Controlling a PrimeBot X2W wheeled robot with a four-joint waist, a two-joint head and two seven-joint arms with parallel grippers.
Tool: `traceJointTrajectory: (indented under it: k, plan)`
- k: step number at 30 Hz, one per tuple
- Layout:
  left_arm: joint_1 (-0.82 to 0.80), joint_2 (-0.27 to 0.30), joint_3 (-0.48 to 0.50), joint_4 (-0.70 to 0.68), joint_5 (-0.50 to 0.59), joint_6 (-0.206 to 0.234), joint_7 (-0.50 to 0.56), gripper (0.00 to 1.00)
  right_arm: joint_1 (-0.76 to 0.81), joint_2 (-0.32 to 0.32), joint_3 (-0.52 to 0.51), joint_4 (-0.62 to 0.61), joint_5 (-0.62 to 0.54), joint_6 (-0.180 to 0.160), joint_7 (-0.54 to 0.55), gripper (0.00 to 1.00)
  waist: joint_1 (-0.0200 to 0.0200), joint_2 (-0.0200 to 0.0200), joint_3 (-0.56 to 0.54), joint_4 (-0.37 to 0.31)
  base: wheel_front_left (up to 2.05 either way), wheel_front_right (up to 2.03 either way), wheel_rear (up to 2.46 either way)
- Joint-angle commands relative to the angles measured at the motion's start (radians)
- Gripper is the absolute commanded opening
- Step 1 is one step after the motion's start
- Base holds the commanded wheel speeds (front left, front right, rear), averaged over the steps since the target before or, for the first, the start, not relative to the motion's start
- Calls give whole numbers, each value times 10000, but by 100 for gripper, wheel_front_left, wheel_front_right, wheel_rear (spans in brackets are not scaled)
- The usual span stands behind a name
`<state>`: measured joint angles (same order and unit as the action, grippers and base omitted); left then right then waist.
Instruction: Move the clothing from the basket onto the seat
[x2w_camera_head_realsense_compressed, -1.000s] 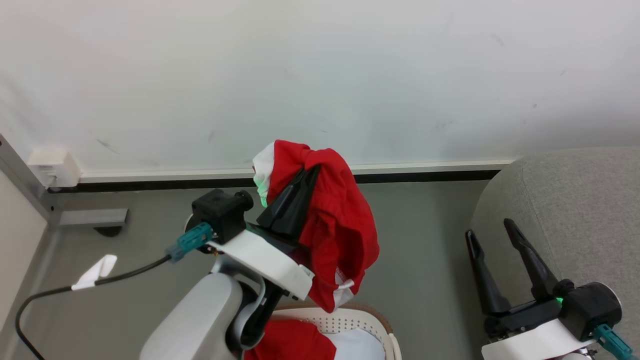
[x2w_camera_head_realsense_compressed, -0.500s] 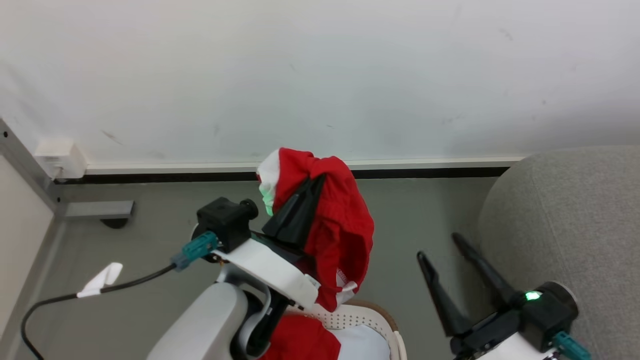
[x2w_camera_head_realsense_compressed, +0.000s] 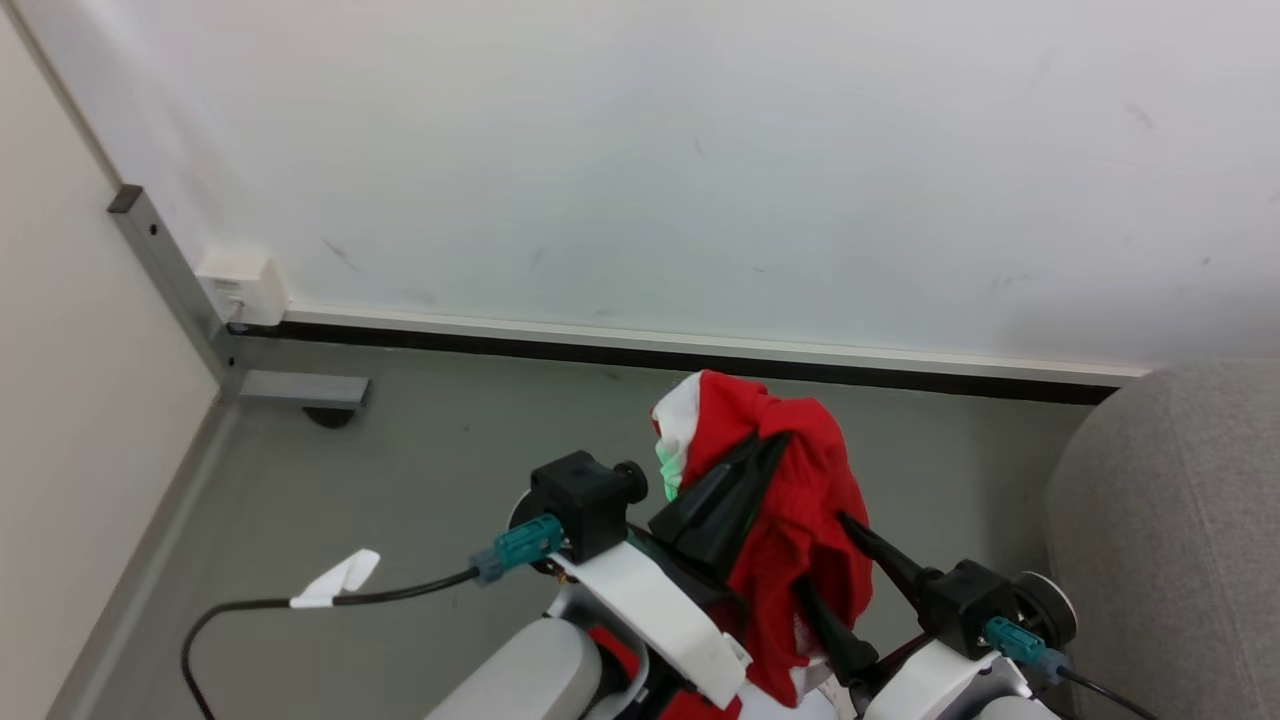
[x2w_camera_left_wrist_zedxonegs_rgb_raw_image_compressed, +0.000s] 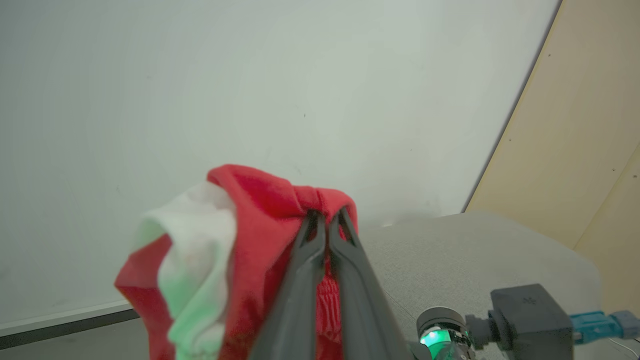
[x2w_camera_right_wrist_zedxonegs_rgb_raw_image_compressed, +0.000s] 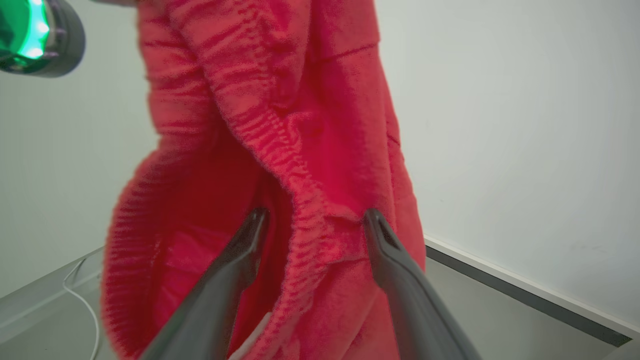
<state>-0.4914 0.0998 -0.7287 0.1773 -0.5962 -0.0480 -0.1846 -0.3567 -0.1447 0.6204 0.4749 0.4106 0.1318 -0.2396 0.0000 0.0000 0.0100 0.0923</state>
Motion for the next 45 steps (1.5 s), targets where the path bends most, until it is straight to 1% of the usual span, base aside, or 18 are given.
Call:
traceJointTrajectory:
  k: [1, 8, 9, 10, 11, 14, 20, 25, 30, 31, 32, 33, 34, 37, 39, 45]
  plan:
    - [108, -40, -47, -67, -163, -30, 29, 0, -227, 79, -6, 262, -55, -21, -62, 100, 0, 0, -48, 273, 0, 0, 0]
    - [324, -255, -618, -300, -413, -216, 144, 0, -761, 349, 217, 1526, 210, -21, -176, 100, 0, 0, -192, 948, 0, 0, 0]
    - [341, -268, -676, -336, -444, -216, 171, 0, -819, 372, 229, 1646, 263, -21, -186, 87, 0, 0, -213, 1014, 0, 0, 0]
    - [359, -272, -707, -355, -446, -213, 202, 0, -879, 393, 234, 1744, 289, -21, -211, 27, 0, 0, -230, 1074, 0, 0, 0]
    - [385, -272, -711, -363, -467, -199, 200, 0, -938, 411, 232, 1810, 346, -21, -234, 0, 0, 0, -244, 1124, 0, 0, 0]
    - [463, -196, -660, -338, -509, -102, 198, 0, -976, 448, 141, 1833, 497, -21, -249, 0, 0, 0, -263, 1193, 0, 0, 0]
    - [524, -58, -546, -250, -601, -7, 97, 0, -701, 304, -97, 1239, 554, -21, -259, 0, 0, 0, -201, 1107, 0, 0, 0]
    - [583, 27, -405, -156, -651, 117, 24, 0, -412, 201, -500, 571, 662, -21, -260, 0, 0, 0, -80, 826, 0, 0, 0]
    - [697, 123, -394, -34, -668, 165, -45, 0, -64, -27, -1156, -400, 851, -21, -260, 0, 0, 0, 90, 338, 0, 0, 0]
    - [701, 134, -407, -24, -657, 157, -82, 3, -17, -61, -1306, -562, 882, -21, -260, 0, 0, 0, 104, 208, 0, 0, 0]
    - [717, 125, -424, -32, -646, 126, -113, 37, 43, -86, -1433, -755, 940, -21, -260, 0, 0, 0, 113, 68, 0, 0, 0]
    - [737, 109, -457, -34, -644, 84, -138, 84, 92, -108, -1601, -929, 995, -21, -261, 0, 0, 0, 135, -82, 0, 0, 0]
    - [746, 94, -516, -44, -629, 50, -166, 100, 109, -147, -1756, -1095, 1026, -21, -260, 0, 0, 0, 167, -253, 0, 0, 0]
    - [730, 73, -676, -49, -524, -31, -222, 100, 78, -238, -2199, -1516, 1139, -21, -260, 0, 0, 0, 270, -870, 0, 0, 0]
    - [721, 38, -772, -31, -457, -118, -274, 100, -3, -390, -2454, -1739, 960, -21, -259, 0, 0, 0, 325, -1334, 0, 0, 0]
    - [556, 70, -1045, -5, -253, -257, -374, 100, -47, -480, -3261, -2384, 877, -21, -261, 0, 0, 0, 471, -2941, 0, 0, 0]
